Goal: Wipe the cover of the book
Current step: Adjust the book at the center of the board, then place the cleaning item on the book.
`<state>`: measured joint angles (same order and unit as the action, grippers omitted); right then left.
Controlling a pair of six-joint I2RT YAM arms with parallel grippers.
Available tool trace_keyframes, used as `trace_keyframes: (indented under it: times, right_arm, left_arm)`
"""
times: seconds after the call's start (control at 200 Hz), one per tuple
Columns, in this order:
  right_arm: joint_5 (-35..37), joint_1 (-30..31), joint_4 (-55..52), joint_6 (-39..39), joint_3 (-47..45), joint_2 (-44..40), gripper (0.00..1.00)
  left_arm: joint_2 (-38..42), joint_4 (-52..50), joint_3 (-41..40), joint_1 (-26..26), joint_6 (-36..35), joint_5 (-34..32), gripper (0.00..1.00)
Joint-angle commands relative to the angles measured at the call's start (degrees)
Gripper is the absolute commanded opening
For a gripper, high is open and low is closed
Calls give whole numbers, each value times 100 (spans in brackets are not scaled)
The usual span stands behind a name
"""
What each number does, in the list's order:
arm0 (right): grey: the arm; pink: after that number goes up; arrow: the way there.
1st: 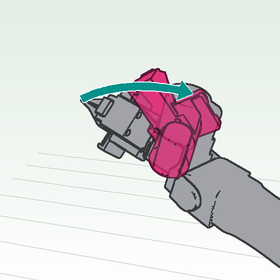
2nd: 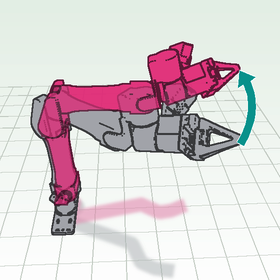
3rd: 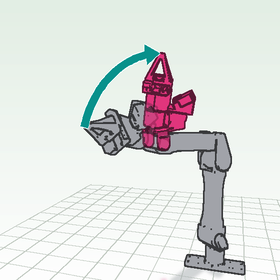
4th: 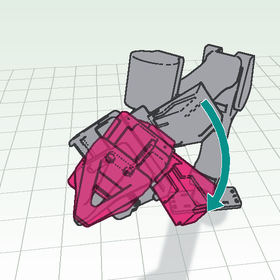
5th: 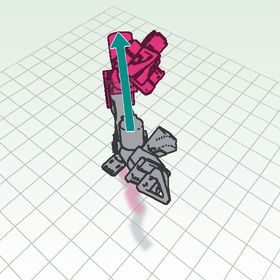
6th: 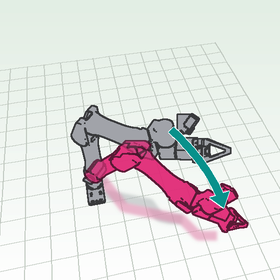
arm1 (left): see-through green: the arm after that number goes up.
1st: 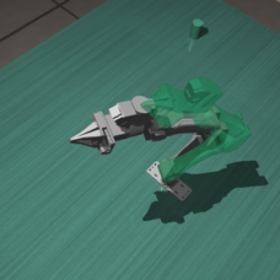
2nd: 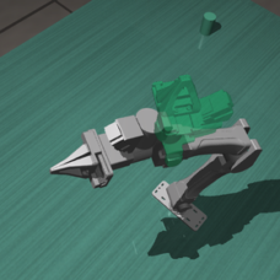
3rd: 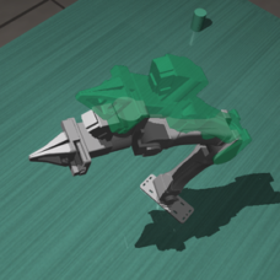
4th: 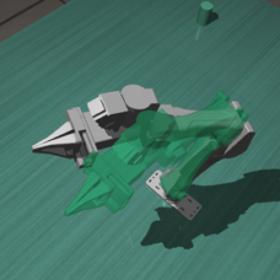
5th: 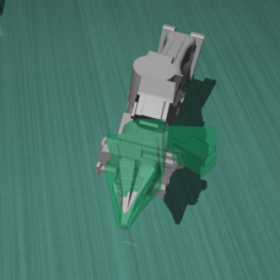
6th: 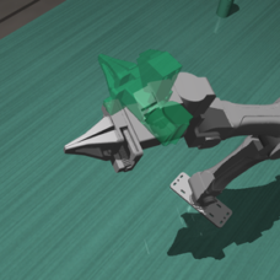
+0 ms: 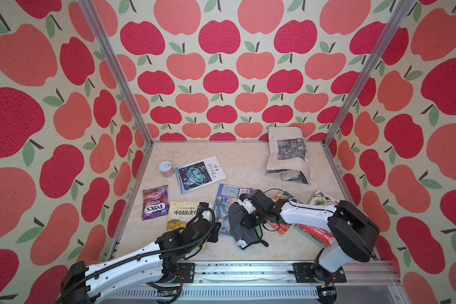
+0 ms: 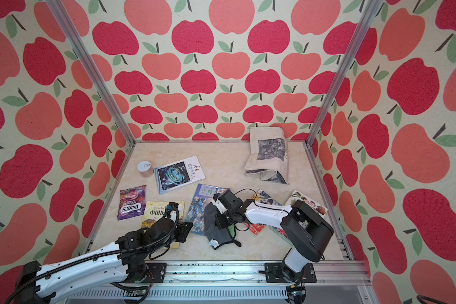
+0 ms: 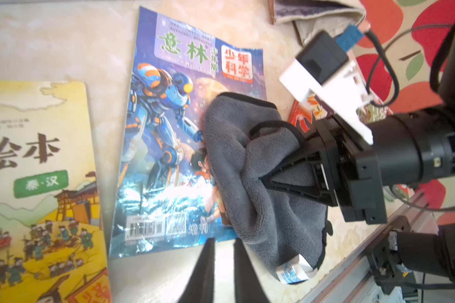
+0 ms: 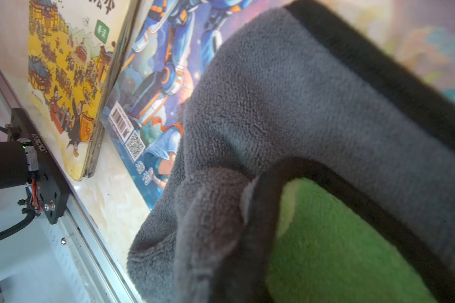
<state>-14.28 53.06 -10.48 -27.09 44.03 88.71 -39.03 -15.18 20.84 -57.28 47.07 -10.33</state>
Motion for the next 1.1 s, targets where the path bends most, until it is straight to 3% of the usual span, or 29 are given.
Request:
trace_keyframes:
  times: [0.0,0.115,0.265,0.45,0.625,0.675,0.776,0.906,0.951,1.096]
  right_arm:
    - [538,-280,-509,-147,-295,-843,0]
    - [775,-826,-824,5,-294,-1615,0]
    - [778,-1883,-1218,433,292,-1767,0]
    - [344,-3028,-999,433,1073,-645,0]
    - [126,-3647,-997,261,1902,617,0]
    - [167,-3775,-1002,190,2000,813,13]
    - [294,-3915,-1100,175,2149,955,49]
    - [712,-3902,-1446,332,2298,590,87]
    - [928,-3878,-1567,448,2315,375,91]
    - [1422,-3675,-2028,682,2302,-350,94]
  left_arm:
    - [-108,374,151,876,-617,816,44]
    - [-678,807,466,1903,-887,1588,66]
    - [-1719,288,1426,2453,-1006,1586,81]
    - [-2688,-129,1903,2747,-757,1402,100]
    - [-2938,401,1733,2924,-530,1556,99]
    - [-3053,371,1800,3008,-572,1657,99]
    - [-3305,220,1922,3161,-646,1799,99]
    - [-3670,284,1963,3384,-661,2221,99]
    - [-3792,272,2023,3431,-705,2352,99]
    - [-4141,231,2241,3488,-893,2583,99]
